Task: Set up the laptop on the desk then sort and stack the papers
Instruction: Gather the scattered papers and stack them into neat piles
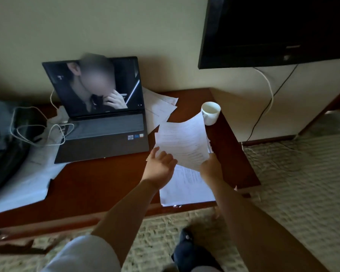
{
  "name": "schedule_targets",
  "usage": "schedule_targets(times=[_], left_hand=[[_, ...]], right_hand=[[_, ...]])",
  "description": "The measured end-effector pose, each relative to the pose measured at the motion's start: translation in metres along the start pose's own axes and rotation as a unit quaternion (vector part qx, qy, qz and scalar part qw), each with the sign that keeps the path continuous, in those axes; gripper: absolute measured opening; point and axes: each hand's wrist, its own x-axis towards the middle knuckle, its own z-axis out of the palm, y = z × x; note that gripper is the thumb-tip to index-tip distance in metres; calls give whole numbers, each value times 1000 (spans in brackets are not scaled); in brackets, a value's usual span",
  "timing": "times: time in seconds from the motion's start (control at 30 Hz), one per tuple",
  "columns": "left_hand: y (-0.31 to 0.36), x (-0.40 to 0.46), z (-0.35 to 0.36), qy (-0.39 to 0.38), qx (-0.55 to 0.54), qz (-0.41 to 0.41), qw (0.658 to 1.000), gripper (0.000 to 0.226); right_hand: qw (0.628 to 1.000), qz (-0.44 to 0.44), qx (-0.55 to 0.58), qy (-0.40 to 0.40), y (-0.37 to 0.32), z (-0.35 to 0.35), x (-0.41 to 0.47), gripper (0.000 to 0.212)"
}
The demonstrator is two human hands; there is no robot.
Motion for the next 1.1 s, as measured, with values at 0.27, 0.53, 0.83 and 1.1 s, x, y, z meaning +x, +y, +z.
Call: schedule_targets(times=[0.27, 0.53, 0.83, 1.1], left_hand=[[45, -32, 2, -235, -158, -17, 959, 34], [18, 12, 30, -209, -358, -531, 740, 44], [-2, 43, 51, -214, -410, -685, 563, 23], [11, 57, 34, -96, -478, -673, 556, 33]], right_hand=[[988, 61, -144, 0, 48, -9, -4, 48], [975, 69, -209, -34, 41, -9, 37, 48], [986, 109, -87, -87, 29, -8, 78, 38], [985, 8, 141, -102, 2, -8, 69, 41]])
